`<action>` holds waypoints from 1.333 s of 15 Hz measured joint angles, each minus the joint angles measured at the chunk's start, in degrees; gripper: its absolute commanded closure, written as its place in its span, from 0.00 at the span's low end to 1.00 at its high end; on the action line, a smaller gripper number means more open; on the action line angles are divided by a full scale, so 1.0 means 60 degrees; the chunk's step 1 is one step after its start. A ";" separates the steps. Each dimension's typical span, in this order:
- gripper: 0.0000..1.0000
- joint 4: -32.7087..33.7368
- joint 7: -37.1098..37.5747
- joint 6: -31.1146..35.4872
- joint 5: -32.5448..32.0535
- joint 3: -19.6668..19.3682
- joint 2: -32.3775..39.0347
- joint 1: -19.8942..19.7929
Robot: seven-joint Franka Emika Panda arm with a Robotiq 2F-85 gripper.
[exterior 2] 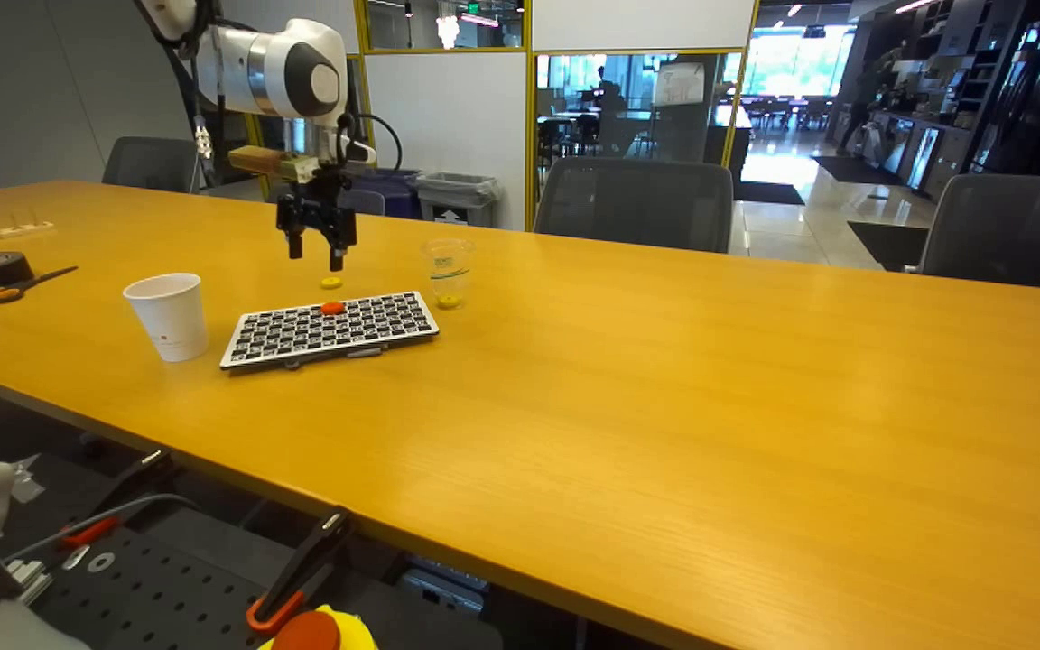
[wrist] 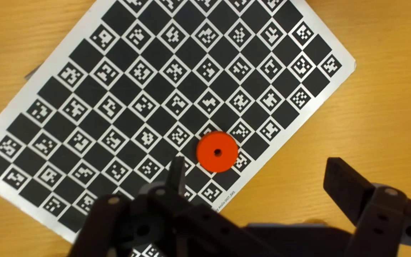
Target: Pick up the orange and yellow objects from the table and put them in the two cups on the table
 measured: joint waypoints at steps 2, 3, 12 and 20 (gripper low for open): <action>0.00 -0.0259 0.0431 0.0516 0.0002 -0.0024 0.0128 0.0078; 0.00 -0.0329 0.0619 0.0722 0.0002 -0.0048 0.0228 0.0110; 0.00 -0.0537 0.1672 0.1594 0.0002 -0.0489 0.0839 0.0334; 0.00 -0.0589 0.2280 0.1753 0.0002 -0.0687 0.0915 0.0552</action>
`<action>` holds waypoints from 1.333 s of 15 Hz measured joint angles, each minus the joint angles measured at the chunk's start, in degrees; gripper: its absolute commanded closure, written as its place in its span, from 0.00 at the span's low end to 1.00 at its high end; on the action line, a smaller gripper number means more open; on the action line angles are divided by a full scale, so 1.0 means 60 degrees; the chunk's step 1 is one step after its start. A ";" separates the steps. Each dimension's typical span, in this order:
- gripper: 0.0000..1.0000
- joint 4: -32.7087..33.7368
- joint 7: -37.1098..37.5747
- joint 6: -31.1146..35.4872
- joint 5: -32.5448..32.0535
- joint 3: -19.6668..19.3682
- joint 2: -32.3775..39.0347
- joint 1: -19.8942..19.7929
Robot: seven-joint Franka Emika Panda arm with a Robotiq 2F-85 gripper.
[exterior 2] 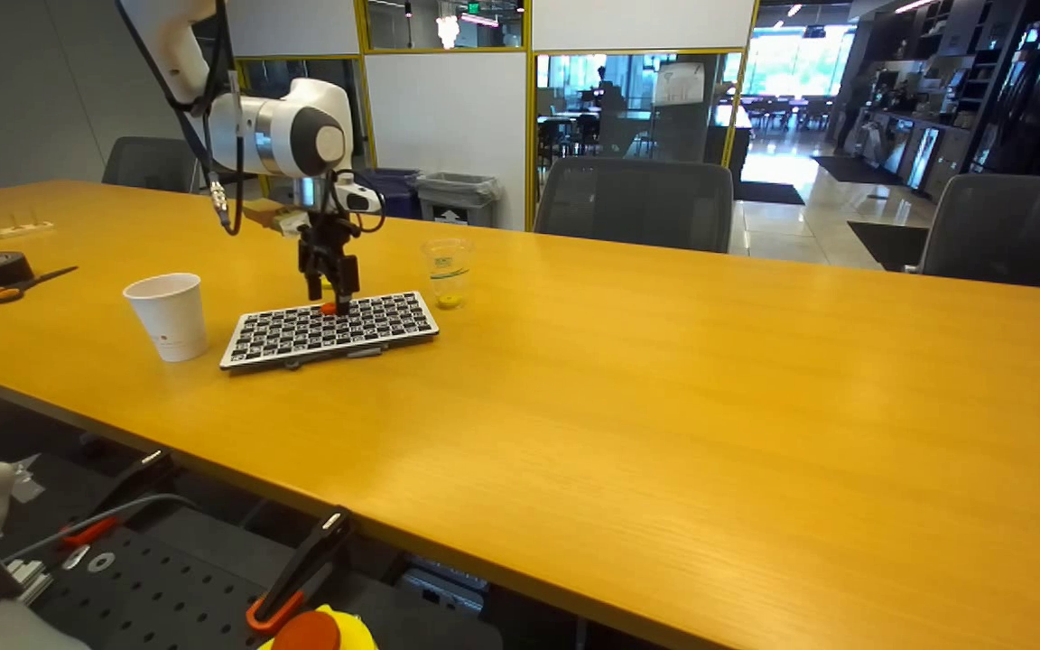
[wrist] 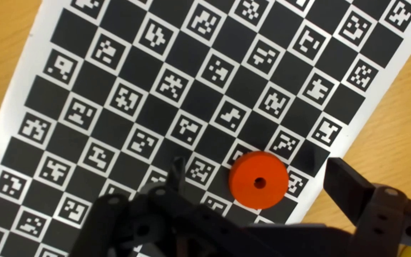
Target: Pick up the orange and yellow objects from the table and put them in the two cups on the table
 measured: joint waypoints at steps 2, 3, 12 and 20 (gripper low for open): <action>0.00 -0.0005 0.0108 0.0025 -0.0001 -0.0020 0.0000 0.0020; 0.00 -0.0008 0.0164 0.0049 -0.0003 -0.0028 0.0000 0.0026; 0.40 -0.0016 0.0396 0.0126 -0.0051 -0.0110 0.0000 0.0044; 0.77 -0.0014 0.0566 0.0109 -0.0151 -0.0214 -0.0074 0.0075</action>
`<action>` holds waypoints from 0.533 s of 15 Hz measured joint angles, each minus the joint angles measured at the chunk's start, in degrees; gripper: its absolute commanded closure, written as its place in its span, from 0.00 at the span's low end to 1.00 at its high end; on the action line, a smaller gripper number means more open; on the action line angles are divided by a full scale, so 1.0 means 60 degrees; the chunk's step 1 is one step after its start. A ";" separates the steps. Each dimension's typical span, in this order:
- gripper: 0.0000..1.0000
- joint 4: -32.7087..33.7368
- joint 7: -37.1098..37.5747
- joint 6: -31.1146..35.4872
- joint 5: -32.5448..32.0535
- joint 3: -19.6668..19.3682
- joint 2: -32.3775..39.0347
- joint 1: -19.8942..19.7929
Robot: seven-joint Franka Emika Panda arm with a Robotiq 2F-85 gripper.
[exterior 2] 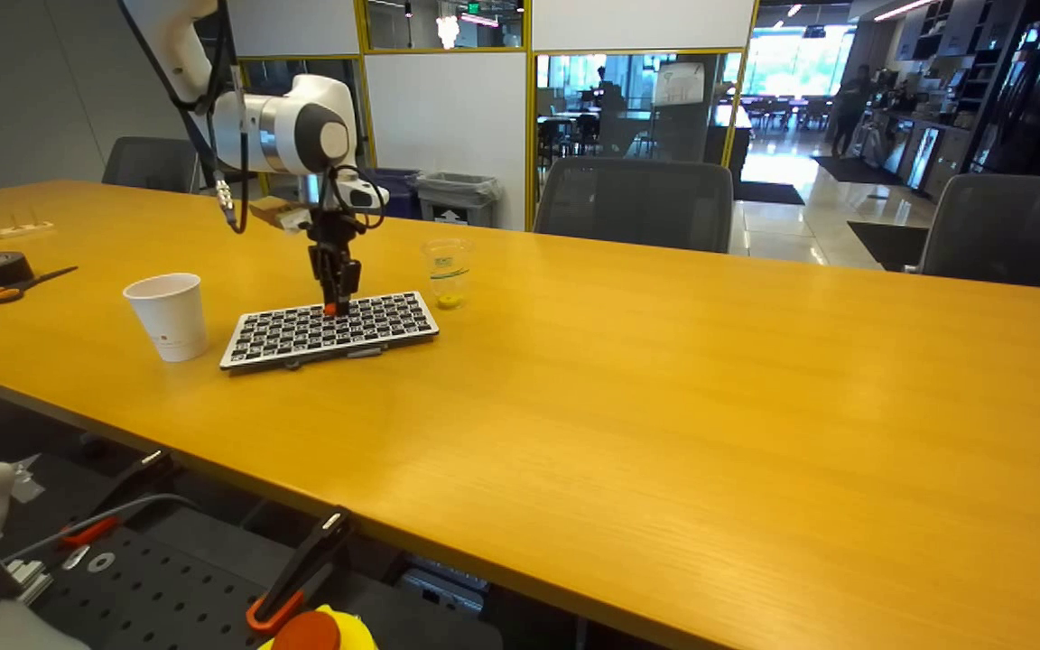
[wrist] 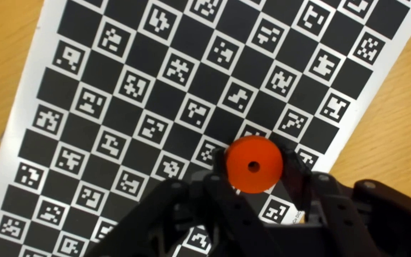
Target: Pick up the orange and yellow objects from the table and put them in the two cups on the table
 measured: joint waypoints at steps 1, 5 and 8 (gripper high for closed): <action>0.77 0.0000 0.0005 0.0000 0.0000 0.0000 0.0002 0.0009; 0.77 -0.0101 0.0006 -0.0006 0.0000 0.0054 -0.0122 0.0099; 0.77 -0.0537 0.0043 -0.0031 -0.0071 0.0092 -0.0736 0.0390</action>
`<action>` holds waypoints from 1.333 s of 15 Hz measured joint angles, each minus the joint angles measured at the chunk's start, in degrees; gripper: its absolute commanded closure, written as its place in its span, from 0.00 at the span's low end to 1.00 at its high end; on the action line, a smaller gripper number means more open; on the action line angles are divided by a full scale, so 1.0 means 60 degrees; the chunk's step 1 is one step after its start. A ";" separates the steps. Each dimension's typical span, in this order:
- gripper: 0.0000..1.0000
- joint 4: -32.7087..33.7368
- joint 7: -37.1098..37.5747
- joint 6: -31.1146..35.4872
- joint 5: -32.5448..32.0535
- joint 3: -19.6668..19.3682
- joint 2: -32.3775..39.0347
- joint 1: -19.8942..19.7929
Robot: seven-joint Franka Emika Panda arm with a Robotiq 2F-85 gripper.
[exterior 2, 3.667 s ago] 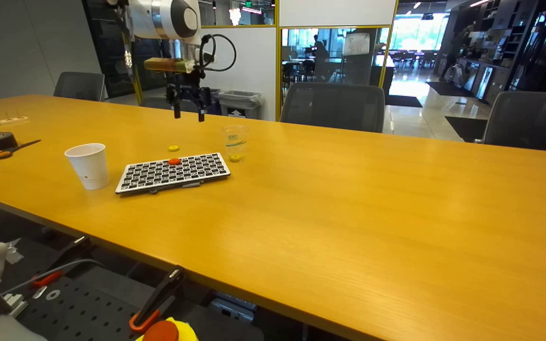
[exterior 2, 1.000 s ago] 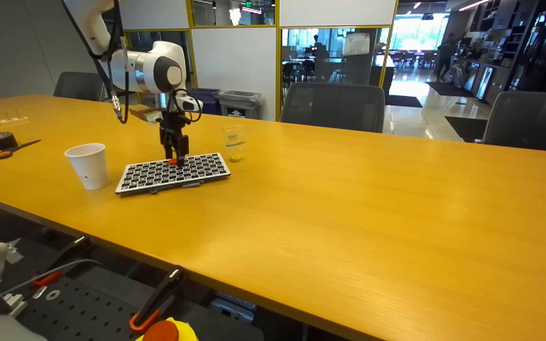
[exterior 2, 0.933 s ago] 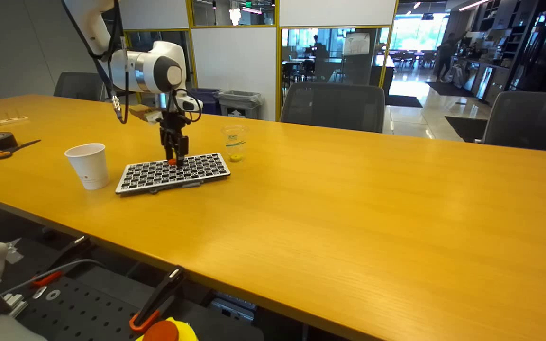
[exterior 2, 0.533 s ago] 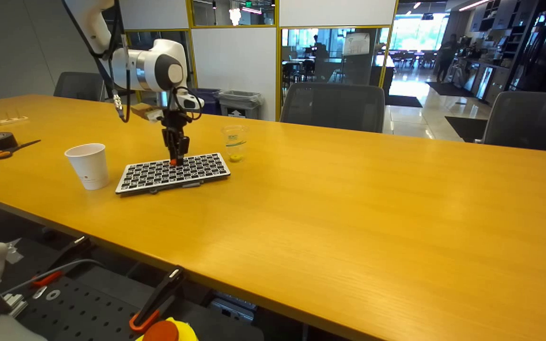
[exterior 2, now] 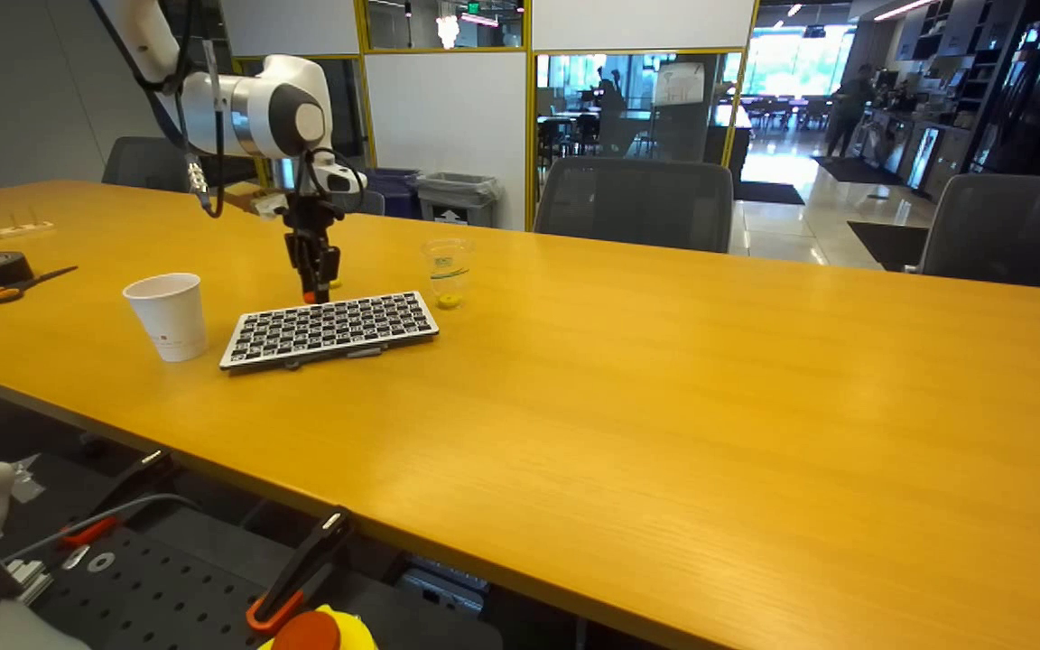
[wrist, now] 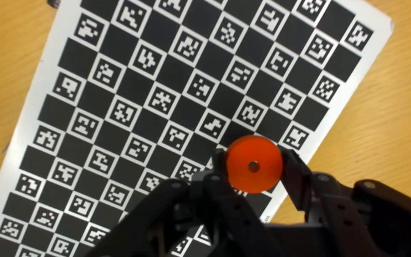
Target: Pick up the orange and yellow objects from the table and put them in the two cups on the table
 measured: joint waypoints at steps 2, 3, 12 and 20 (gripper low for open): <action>0.77 -0.0439 0.0351 -0.0101 -0.0376 0.0014 -0.0666 0.0302; 0.77 -0.0662 0.0577 -0.0193 -0.0629 0.0036 -0.1024 0.0461; 0.77 -0.1879 0.0655 -0.1584 -0.1146 0.1732 -0.3499 0.0798; 0.78 -0.2215 -0.1219 -0.1596 0.0247 0.2452 -0.3683 0.0768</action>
